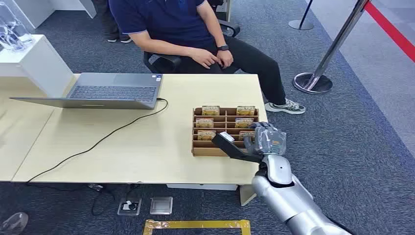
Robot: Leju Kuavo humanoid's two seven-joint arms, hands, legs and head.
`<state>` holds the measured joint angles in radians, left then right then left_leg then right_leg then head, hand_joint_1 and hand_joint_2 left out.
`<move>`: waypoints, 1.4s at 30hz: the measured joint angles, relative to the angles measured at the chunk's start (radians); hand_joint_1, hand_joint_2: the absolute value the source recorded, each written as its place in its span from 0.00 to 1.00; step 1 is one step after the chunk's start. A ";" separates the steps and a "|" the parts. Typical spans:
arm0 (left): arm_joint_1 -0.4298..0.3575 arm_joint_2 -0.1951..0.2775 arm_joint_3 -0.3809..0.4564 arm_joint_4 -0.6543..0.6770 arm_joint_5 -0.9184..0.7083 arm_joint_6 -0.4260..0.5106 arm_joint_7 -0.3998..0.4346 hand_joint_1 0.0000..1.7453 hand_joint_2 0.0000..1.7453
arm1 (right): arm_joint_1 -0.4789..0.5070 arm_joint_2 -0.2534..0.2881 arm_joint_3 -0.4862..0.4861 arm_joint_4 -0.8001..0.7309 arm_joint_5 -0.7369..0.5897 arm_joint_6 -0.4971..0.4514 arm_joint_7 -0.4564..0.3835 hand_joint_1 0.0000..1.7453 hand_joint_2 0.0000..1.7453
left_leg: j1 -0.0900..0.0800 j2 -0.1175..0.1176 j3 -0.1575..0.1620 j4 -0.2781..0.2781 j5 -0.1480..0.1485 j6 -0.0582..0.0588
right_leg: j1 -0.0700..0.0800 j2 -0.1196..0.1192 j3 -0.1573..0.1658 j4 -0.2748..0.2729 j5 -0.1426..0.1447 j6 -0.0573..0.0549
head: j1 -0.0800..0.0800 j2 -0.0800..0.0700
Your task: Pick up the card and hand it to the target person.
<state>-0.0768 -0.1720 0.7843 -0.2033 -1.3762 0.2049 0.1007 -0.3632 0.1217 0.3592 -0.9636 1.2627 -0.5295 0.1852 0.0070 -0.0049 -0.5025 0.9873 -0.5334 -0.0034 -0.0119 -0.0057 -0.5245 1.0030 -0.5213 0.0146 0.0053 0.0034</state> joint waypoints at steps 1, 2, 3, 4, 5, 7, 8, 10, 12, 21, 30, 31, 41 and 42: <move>0.000 0.000 0.000 0.000 0.000 0.000 -0.001 0.00 0.00 | 0.000 0.001 0.000 0.001 0.001 0.000 0.000 0.70 1.00 | 0.000 0.000 0.000 0.000 0.000 0.000 | 0.000 0.000 0.000 0.000 0.000 0.000 | 0.000 0.000; 0.000 0.000 0.000 0.000 0.001 0.000 -0.001 0.00 0.00 | -0.001 0.001 0.000 0.002 0.002 0.000 0.001 0.74 1.00 | 0.000 0.000 0.000 0.000 0.000 0.000 | 0.000 0.000 0.000 0.000 0.000 0.000 | 0.000 0.000; 0.000 0.000 0.000 0.000 0.001 0.000 -0.001 0.00 0.00 | -0.002 0.002 0.000 0.004 0.004 0.000 0.001 0.83 1.00 | 0.000 0.000 0.000 0.000 0.000 0.000 | 0.000 0.000 0.000 0.000 0.000 0.000 | 0.000 0.000; 0.000 0.000 0.000 0.000 0.001 0.000 -0.002 0.00 0.00 | -0.003 0.003 0.000 0.005 0.004 -0.001 0.001 0.88 1.00 | 0.000 0.000 0.000 0.000 0.000 0.000 | 0.000 0.000 0.000 0.000 0.000 0.000 | 0.000 0.000; 0.000 0.000 0.000 0.000 0.001 0.000 -0.002 0.00 0.00 | -0.004 0.004 0.000 0.006 0.005 -0.003 0.002 0.94 1.00 | 0.000 0.000 0.000 0.000 0.000 0.000 | 0.000 0.000 0.000 0.000 0.000 0.000 | 0.000 0.000; 0.000 0.000 0.000 0.000 0.001 0.000 -0.002 0.00 0.00 | -0.006 0.005 0.000 0.008 0.006 -0.009 0.002 0.99 1.00 | 0.000 0.000 0.000 0.000 0.000 0.000 | 0.000 0.000 0.000 0.000 0.000 0.000 | 0.000 0.000; 0.000 0.000 0.000 0.000 0.001 0.000 -0.002 0.00 0.00 | -0.007 0.005 0.000 0.010 0.008 -0.013 0.002 0.99 1.00 | 0.000 0.000 0.000 0.000 0.000 0.000 | 0.000 0.000 0.000 0.000 0.000 0.000 | 0.000 0.000; 0.000 0.000 0.000 0.000 0.001 -0.001 -0.002 0.00 0.00 | -0.008 0.005 0.001 0.013 0.011 -0.019 0.001 1.00 1.00 | 0.000 0.000 0.001 0.000 0.000 0.000 | 0.000 0.000 0.001 0.000 0.000 0.000 | 0.000 0.000; -0.001 0.000 0.000 0.000 0.001 -0.001 -0.002 0.00 0.00 | -0.007 0.005 0.001 0.016 0.014 -0.022 0.001 1.00 1.00 | 0.000 0.000 0.001 0.000 0.000 0.000 | 0.000 0.000 0.001 0.000 0.000 0.000 | 0.001 0.000; -0.004 0.000 0.000 0.000 0.001 -0.002 -0.004 0.00 0.00 | -0.010 0.005 0.001 0.028 0.014 -0.036 -0.004 1.00 1.00 | 0.000 0.000 0.001 0.000 0.000 0.000 | 0.000 0.000 0.001 0.000 0.000 0.000 | 0.000 0.000; -0.005 0.000 0.000 0.000 0.001 -0.002 -0.008 0.00 0.00 | -0.009 -0.001 -0.006 0.012 -0.009 -0.055 -0.024 1.00 1.00 | 0.000 0.000 0.001 0.000 0.000 0.000 | 0.000 0.000 0.001 0.000 0.000 0.000 | 0.001 0.000; -0.005 0.000 0.001 0.000 0.001 -0.002 -0.008 0.00 0.00 | -0.009 -0.003 -0.008 -0.004 -0.015 -0.058 -0.032 1.00 1.00 | 0.000 0.000 0.001 0.000 0.000 0.000 | 0.000 0.000 0.000 0.000 0.000 0.000 | 0.001 0.000; -0.007 0.000 0.001 0.000 0.001 -0.001 0.004 0.00 0.00 | -0.070 -0.023 -0.029 -0.260 -0.098 -0.031 -0.116 1.00 1.00 | 0.000 0.000 0.000 0.000 0.000 0.000 | 0.000 0.000 0.000 0.000 0.001 -0.001 | 0.000 0.000; -0.009 0.000 0.001 0.000 0.000 -0.001 0.005 0.00 0.00 | -0.088 -0.023 -0.028 -0.273 -0.107 -0.023 -0.124 1.00 1.00 | 0.000 0.000 0.000 0.000 0.001 0.000 | 0.000 0.000 0.000 0.000 0.001 -0.001 | 0.000 0.000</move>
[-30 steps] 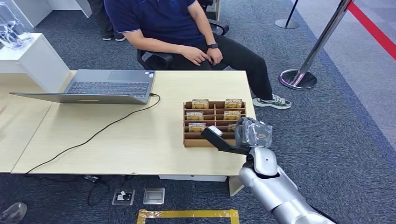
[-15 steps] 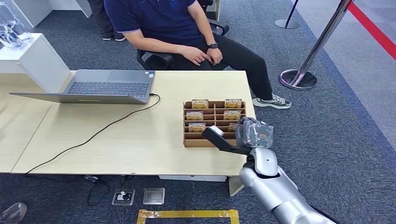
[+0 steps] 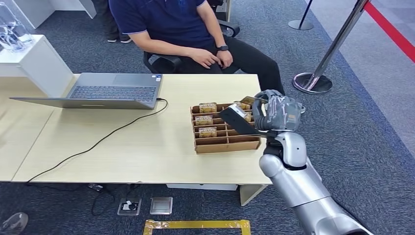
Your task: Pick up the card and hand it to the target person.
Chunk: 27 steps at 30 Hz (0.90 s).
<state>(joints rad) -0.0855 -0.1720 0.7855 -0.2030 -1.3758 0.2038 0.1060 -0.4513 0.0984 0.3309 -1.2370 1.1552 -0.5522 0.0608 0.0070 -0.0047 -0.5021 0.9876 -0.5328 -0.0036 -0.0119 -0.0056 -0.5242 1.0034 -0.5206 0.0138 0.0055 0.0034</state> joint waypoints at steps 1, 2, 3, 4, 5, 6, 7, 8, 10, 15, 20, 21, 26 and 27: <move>-0.002 0.000 0.000 0.000 -0.001 0.000 0.002 0.00 0.00 | -0.026 0.003 0.002 -0.009 -0.019 0.013 -0.013 1.00 1.00 | 0.000 0.000 0.000 0.000 0.000 0.000 | 0.000 0.000 0.000 0.000 0.000 0.000 | 0.000 0.000; -0.005 0.000 0.000 0.000 -0.003 0.000 0.004 0.00 0.00 | -0.054 0.007 0.006 -0.012 -0.040 0.026 -0.025 1.00 1.00 | 0.000 0.000 0.000 0.000 0.000 0.000 | 0.000 0.000 0.000 0.000 0.000 -0.001 | 0.001 0.000; -0.009 0.000 0.000 0.000 -0.006 0.000 0.006 0.00 0.00 | -0.085 0.015 0.013 -0.009 -0.062 0.038 -0.035 1.00 1.00 | 0.000 0.000 0.000 0.000 0.001 0.000 | 0.000 0.000 0.000 0.001 0.001 -0.001 | 0.001 0.000; -0.013 0.000 0.000 0.000 -0.009 -0.001 0.008 0.00 0.00 | -0.118 0.025 0.022 -0.001 -0.083 0.048 -0.042 1.00 1.00 | 0.000 0.000 0.000 0.000 0.001 0.000 | 0.000 0.000 0.000 0.001 0.001 -0.001 | 0.001 0.000; -0.018 -0.001 -0.001 0.000 -0.013 -0.002 0.009 0.00 0.00 | -0.145 0.036 0.031 0.011 -0.097 0.051 -0.044 1.00 1.00 | 0.000 0.000 0.000 0.000 0.001 0.000 | 0.000 0.000 0.000 0.001 0.001 -0.001 | 0.001 0.000; -0.022 -0.001 -0.001 0.000 -0.017 -0.005 0.010 0.00 0.00 | -0.171 0.048 0.042 0.028 -0.112 0.051 -0.046 1.00 1.00 | 0.000 0.000 0.000 0.000 0.002 -0.001 | 0.000 0.000 -0.001 0.001 0.001 -0.001 | 0.000 0.000; -0.026 -0.001 -0.002 0.000 -0.022 -0.007 0.011 0.00 0.00 | -0.195 0.062 0.051 0.050 -0.127 0.048 -0.048 1.00 1.00 | 0.000 0.000 0.000 0.000 0.002 -0.001 | 0.000 0.000 -0.001 0.001 0.001 -0.001 | 0.000 0.000; -0.031 -0.001 -0.003 0.000 -0.028 -0.011 0.013 0.00 0.00 | -0.218 0.076 0.059 0.077 -0.144 0.044 -0.052 1.00 1.00 | 0.000 0.000 0.000 0.000 0.002 -0.001 | 0.000 0.000 -0.001 0.002 0.001 -0.001 | -0.001 0.000; -0.039 -0.002 -0.006 0.000 -0.040 -0.018 0.018 0.00 0.00 | -0.267 0.107 0.073 0.153 -0.185 0.025 -0.070 1.00 1.00 | 0.000 0.000 0.000 0.000 0.002 -0.002 | 0.000 0.000 -0.001 0.003 0.001 -0.001 | -0.001 0.000; -0.060 -0.006 -0.014 0.000 -0.061 -0.029 0.026 0.00 0.00 | -0.380 0.192 0.100 0.422 -0.286 -0.072 -0.116 1.00 1.00 | 0.000 0.000 0.000 0.000 0.003 -0.002 | 0.000 0.000 -0.001 0.003 0.001 -0.002 | -0.001 0.000; -0.065 -0.013 -0.027 0.002 -0.078 -0.039 0.031 0.00 0.00 | -0.413 0.235 0.153 0.601 -0.279 -0.136 -0.070 1.00 1.00 | 0.000 0.000 -0.001 0.000 0.003 -0.002 | 0.000 0.000 -0.002 0.003 0.001 -0.002 | 0.000 0.000; -0.065 -0.014 -0.030 0.002 -0.081 -0.040 0.031 0.00 0.00 | -0.413 0.239 0.154 0.620 -0.251 -0.137 -0.063 1.00 1.00 | 0.000 0.000 -0.001 0.000 0.003 -0.002 | 0.000 0.000 -0.002 0.003 0.001 -0.002 | 0.000 0.000; -0.065 -0.017 -0.035 0.004 -0.087 -0.043 0.031 0.00 0.00 | -0.407 0.247 0.141 0.684 -0.123 -0.138 -0.040 1.00 1.00 | 0.000 0.000 -0.001 0.000 0.003 -0.002 | 0.000 0.000 -0.002 0.003 0.001 -0.002 | 0.000 0.000; -0.065 -0.017 -0.035 0.004 -0.089 -0.044 0.031 0.00 0.00 | -0.405 0.247 0.132 0.689 -0.105 -0.138 -0.041 1.00 1.00 | 0.000 0.000 -0.001 0.000 0.003 -0.002 | 0.000 0.000 -0.002 0.003 0.001 -0.002 | 0.000 0.000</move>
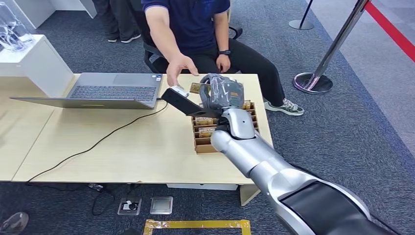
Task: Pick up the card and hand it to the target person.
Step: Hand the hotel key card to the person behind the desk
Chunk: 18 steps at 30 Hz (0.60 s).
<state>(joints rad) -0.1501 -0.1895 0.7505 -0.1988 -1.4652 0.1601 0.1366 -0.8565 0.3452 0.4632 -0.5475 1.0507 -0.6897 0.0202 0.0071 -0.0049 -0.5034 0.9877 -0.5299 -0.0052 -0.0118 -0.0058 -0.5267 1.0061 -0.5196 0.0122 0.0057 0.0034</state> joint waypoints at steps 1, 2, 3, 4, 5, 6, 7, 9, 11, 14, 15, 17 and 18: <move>0.000 0.000 0.000 0.000 -0.002 -0.001 0.000 0.00 0.00 | 0.001 0.000 -0.010 0.005 0.017 0.000 -0.002 1.00 1.00 | 0.000 0.000 0.000 0.000 0.000 0.000 | 0.000 0.000 0.000 0.000 0.000 0.000 | 0.000 0.000; 0.000 0.000 -0.001 0.000 -0.003 -0.002 0.001 0.00 0.00 | 0.002 0.000 -0.021 0.010 0.035 0.000 -0.005 1.00 1.00 | 0.000 0.000 0.000 0.000 0.000 0.000 | 0.000 0.000 0.000 0.000 0.000 0.000 | 0.000 0.000; 0.000 0.000 -0.001 0.000 -0.004 -0.004 0.001 0.00 0.00 | 0.002 0.000 -0.035 0.014 0.054 0.000 -0.009 1.00 1.00 | 0.000 0.000 0.000 0.000 0.000 0.000 | 0.000 0.000 0.000 0.000 0.000 0.000 | 0.000 0.000; 0.000 0.000 -0.002 0.000 -0.006 -0.006 0.002 0.00 0.00 | 0.003 0.000 -0.050 0.017 0.075 0.000 -0.015 1.00 1.00 | 0.000 0.000 0.000 0.000 0.000 0.000 | 0.000 0.000 0.000 0.000 0.000 0.000 | -0.001 0.000; 0.000 0.000 -0.003 0.000 -0.007 -0.007 0.003 0.00 0.00 | 0.003 0.000 -0.068 0.019 0.092 0.000 -0.021 1.00 1.00 | 0.000 0.000 0.000 0.000 0.000 0.000 | 0.000 0.000 0.000 0.000 0.000 0.000 | -0.001 0.000; 0.000 0.000 -0.004 0.000 -0.009 -0.007 0.004 0.00 0.00 | 0.003 0.000 -0.086 0.021 0.105 0.000 -0.027 1.00 1.00 | 0.000 0.000 0.000 0.000 0.000 0.000 | 0.000 0.000 0.000 0.000 0.000 0.000 | -0.001 0.000; 0.000 0.000 -0.005 0.000 -0.010 -0.008 0.004 0.00 0.00 | 0.003 0.000 -0.102 0.022 0.113 0.000 -0.033 1.00 1.00 | 0.000 0.000 0.000 0.000 0.000 0.000 | 0.000 0.000 0.000 0.000 0.000 0.000 | -0.001 0.000; -0.001 0.000 -0.007 0.000 -0.013 -0.008 0.005 0.00 0.00 | 0.003 0.000 -0.130 0.023 0.119 0.000 -0.042 1.00 1.00 | 0.000 0.000 0.000 0.000 0.000 0.000 | 0.000 0.000 0.000 0.000 0.000 0.000 | -0.001 0.000; -0.002 0.000 -0.011 0.000 -0.015 -0.008 0.005 0.00 0.00 | 0.003 0.001 -0.150 0.023 0.113 0.000 -0.048 1.00 1.00 | 0.000 0.000 0.000 0.000 0.000 0.000 | 0.000 0.000 0.000 0.000 0.000 0.000 | -0.001 0.000; -0.006 -0.001 -0.017 0.000 -0.017 -0.008 0.005 0.00 0.00 | 0.003 0.003 -0.166 0.022 0.097 -0.001 -0.051 1.00 1.00 | 0.000 0.000 0.000 0.000 0.000 0.000 | 0.000 0.000 0.000 0.000 0.000 0.000 | -0.001 0.000; -0.007 -0.001 -0.019 0.000 -0.019 -0.009 0.006 0.00 0.00 | 0.003 0.004 -0.169 0.022 0.093 -0.001 -0.051 1.00 1.00 | 0.000 0.000 0.000 0.000 0.000 0.000 | 0.000 0.000 0.000 0.000 0.000 0.000 | -0.001 0.000; -0.009 -0.001 -0.023 0.000 -0.022 -0.010 0.008 0.00 0.00 | 0.003 0.005 -0.175 0.021 0.083 -0.001 -0.051 1.00 1.00 | 0.000 0.000 0.000 0.000 0.000 0.000 | 0.000 0.000 0.000 0.000 0.000 0.000 | -0.001 0.000; -0.010 -0.002 -0.024 0.000 -0.023 -0.010 0.009 0.00 0.00 | 0.003 0.006 -0.177 0.020 0.081 -0.001 -0.052 1.00 1.00 | 0.000 0.000 0.000 0.000 0.000 0.000 | 0.000 0.000 0.000 0.000 0.000 0.000 | -0.001 0.000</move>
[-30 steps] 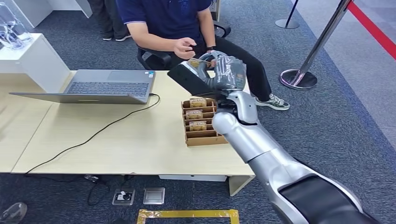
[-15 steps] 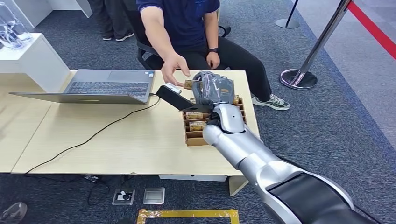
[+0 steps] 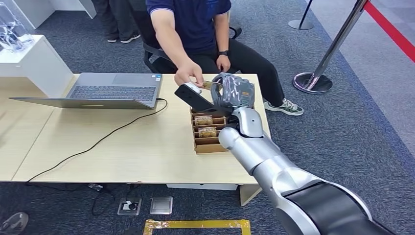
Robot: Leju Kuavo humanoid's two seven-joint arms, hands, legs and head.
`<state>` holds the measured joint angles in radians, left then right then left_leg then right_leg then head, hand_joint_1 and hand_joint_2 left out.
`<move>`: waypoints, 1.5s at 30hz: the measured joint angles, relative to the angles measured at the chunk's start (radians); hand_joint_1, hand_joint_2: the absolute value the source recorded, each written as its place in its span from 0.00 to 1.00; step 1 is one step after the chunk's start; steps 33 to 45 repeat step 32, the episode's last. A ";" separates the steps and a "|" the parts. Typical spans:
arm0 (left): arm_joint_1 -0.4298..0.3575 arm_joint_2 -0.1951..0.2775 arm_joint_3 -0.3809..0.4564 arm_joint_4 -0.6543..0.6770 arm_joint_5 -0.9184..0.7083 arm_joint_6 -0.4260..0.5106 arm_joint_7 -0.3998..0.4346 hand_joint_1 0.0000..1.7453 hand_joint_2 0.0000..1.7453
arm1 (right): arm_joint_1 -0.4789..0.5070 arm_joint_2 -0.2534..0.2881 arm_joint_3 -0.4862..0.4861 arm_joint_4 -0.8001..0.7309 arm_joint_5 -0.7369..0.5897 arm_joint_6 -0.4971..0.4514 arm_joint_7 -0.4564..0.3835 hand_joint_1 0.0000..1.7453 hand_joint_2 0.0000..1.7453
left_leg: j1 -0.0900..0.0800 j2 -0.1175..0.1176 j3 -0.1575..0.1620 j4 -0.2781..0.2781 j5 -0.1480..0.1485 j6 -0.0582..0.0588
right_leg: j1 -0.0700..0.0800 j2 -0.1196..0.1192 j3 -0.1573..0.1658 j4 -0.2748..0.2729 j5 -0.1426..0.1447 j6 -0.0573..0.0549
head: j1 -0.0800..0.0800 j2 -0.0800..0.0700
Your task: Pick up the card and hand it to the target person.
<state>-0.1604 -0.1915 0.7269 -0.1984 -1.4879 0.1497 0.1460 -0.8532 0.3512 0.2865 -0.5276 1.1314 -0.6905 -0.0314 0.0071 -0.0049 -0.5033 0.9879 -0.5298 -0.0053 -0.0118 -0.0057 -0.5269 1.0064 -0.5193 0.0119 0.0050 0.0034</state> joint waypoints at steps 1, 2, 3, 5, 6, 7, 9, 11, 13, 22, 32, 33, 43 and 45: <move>-0.001 -0.001 0.000 0.000 -0.001 0.000 0.002 0.00 0.00 | 0.000 0.001 -0.002 -0.001 -0.002 0.000 0.000 1.00 1.00 | 0.000 0.000 0.000 0.000 0.000 0.000 | 0.000 0.000 0.000 0.000 0.000 0.000 | 0.000 0.000; -0.002 -0.002 -0.001 0.000 -0.001 0.000 0.003 0.00 0.00 | 0.000 0.001 -0.003 -0.001 -0.004 0.000 -0.001 1.00 1.00 | 0.000 0.000 0.000 0.000 0.000 0.000 | 0.000 0.000 0.000 0.000 0.000 0.000 | 0.000 0.000; -0.002 -0.003 -0.001 0.000 -0.001 0.000 0.005 0.00 0.00 | 0.000 0.002 -0.005 -0.001 -0.006 0.000 -0.002 1.00 1.00 | 0.000 0.000 0.000 0.000 0.000 0.000 | 0.000 0.000 0.000 0.000 0.000 0.000 | 0.000 0.000; -0.003 -0.004 -0.001 0.000 -0.001 0.000 0.006 0.00 0.00 | 0.000 0.002 -0.007 -0.002 -0.012 0.000 -0.003 0.88 1.00 | 0.000 0.000 0.000 0.000 0.000 0.000 | 0.000 0.000 0.000 0.000 0.000 0.000 | 0.000 0.000; -0.003 -0.004 -0.001 0.000 -0.001 0.000 0.007 0.00 0.00 | 0.001 0.002 -0.007 -0.002 -0.016 0.000 -0.003 0.65 1.00 | 0.000 0.000 0.000 0.000 0.000 0.000 | 0.000 0.000 0.000 0.000 0.000 0.000 | 0.000 0.000; -0.003 -0.005 -0.001 0.000 -0.001 0.000 0.007 0.00 0.00 | 0.001 0.002 -0.007 -0.002 -0.022 0.000 -0.003 0.40 1.00 | 0.000 0.000 0.000 0.000 0.000 0.000 | 0.000 0.000 0.000 0.000 0.000 0.000 | 0.000 0.000; -0.004 -0.005 -0.001 0.000 -0.001 0.000 0.008 0.00 0.00 | 0.001 0.002 -0.007 -0.002 -0.038 0.000 -0.004 0.02 1.00 | 0.000 0.000 0.000 0.000 0.000 0.000 | 0.000 0.000 0.000 0.000 0.000 0.000 | 0.000 0.000; -0.004 -0.005 -0.001 0.000 -0.001 0.000 0.008 0.00 0.00 | 0.001 0.003 -0.007 -0.002 -0.063 0.000 -0.005 0.00 1.00 | 0.000 0.000 0.000 0.000 0.000 0.000 | 0.000 0.000 0.000 0.000 0.000 0.000 | 0.000 0.000; -0.004 -0.005 -0.001 0.000 -0.001 0.000 0.008 0.00 0.00 | 0.001 0.003 -0.006 -0.002 -0.095 0.000 -0.009 0.00 1.00 | 0.000 0.000 0.000 0.000 0.000 0.000 | 0.000 0.000 0.000 0.000 0.000 0.000 | 0.000 0.000; -0.004 -0.005 0.001 0.000 -0.001 0.002 0.011 0.00 0.00 | 0.000 0.003 -0.026 -0.038 -0.189 0.000 -0.080 0.00 1.00 | 0.000 0.000 0.000 0.000 0.000 0.000 | 0.000 0.000 0.000 0.000 0.000 0.000 | 0.000 0.000; 0.010 -0.004 0.018 0.000 0.017 0.008 0.009 0.00 0.00 | -0.006 -0.001 -0.249 -0.148 -0.299 -0.001 -0.339 0.00 1.00 | 0.000 0.000 0.000 0.000 0.000 0.000 | 0.000 0.000 0.000 0.000 0.000 0.000 | 0.000 0.000; 0.010 -0.004 0.018 0.000 0.017 0.008 0.009 0.00 0.00 | -0.006 -0.001 -0.249 -0.148 -0.299 -0.001 -0.339 0.00 1.00 | 0.000 0.000 0.000 0.000 0.000 0.000 | 0.000 0.000 0.000 0.000 0.000 0.000 | 0.000 0.000; 0.010 -0.004 0.018 0.000 0.017 0.008 0.009 0.00 0.00 | -0.006 -0.001 -0.249 -0.148 -0.299 -0.001 -0.339 0.00 1.00 | 0.000 0.000 0.000 0.000 0.000 0.000 | 0.000 0.000 0.000 0.000 0.000 0.000 | 0.000 0.000; 0.010 -0.004 0.018 0.000 0.017 0.008 0.009 0.00 0.00 | -0.006 -0.001 -0.249 -0.148 -0.299 -0.001 -0.339 0.00 1.00 | 0.000 0.000 0.000 0.000 0.000 0.000 | 0.000 0.000 0.000 0.000 0.000 0.000 | 0.000 0.000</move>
